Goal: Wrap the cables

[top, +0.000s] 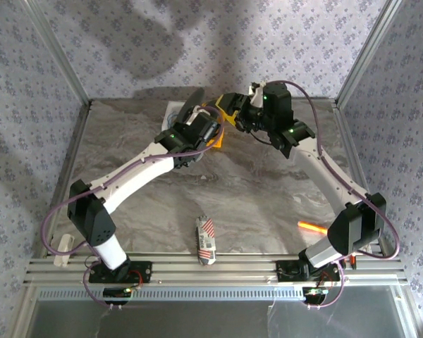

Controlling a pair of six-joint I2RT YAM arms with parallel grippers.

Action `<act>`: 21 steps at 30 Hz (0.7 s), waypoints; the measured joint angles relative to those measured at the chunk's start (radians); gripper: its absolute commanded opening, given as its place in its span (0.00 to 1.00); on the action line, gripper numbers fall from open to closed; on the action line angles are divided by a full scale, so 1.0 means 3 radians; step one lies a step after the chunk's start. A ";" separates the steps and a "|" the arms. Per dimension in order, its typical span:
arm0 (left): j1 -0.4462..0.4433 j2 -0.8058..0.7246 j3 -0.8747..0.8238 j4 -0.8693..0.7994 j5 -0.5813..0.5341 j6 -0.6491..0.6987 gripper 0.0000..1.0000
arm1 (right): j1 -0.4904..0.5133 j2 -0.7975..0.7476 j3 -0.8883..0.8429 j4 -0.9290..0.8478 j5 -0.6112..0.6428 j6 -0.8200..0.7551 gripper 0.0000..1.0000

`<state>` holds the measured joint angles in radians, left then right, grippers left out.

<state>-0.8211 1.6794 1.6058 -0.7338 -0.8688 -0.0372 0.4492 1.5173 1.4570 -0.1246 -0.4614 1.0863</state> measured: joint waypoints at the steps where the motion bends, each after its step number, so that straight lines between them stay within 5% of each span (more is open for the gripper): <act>1: 0.0000 0.0004 0.0000 0.0000 -0.0010 0.0010 0.00 | 0.0000 0.0006 0.0000 0.0005 0.0006 0.0013 0.55; 21: -0.0122 0.0023 -0.0001 0.0117 -0.0214 0.0275 0.00 | -0.0089 0.0102 -0.0164 0.0183 0.0107 0.0263 0.30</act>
<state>-0.8577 1.6863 1.6054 -0.6987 -0.9329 0.0452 0.4225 1.5478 1.4078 -0.0696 -0.4294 1.1652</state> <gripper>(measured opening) 0.083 0.318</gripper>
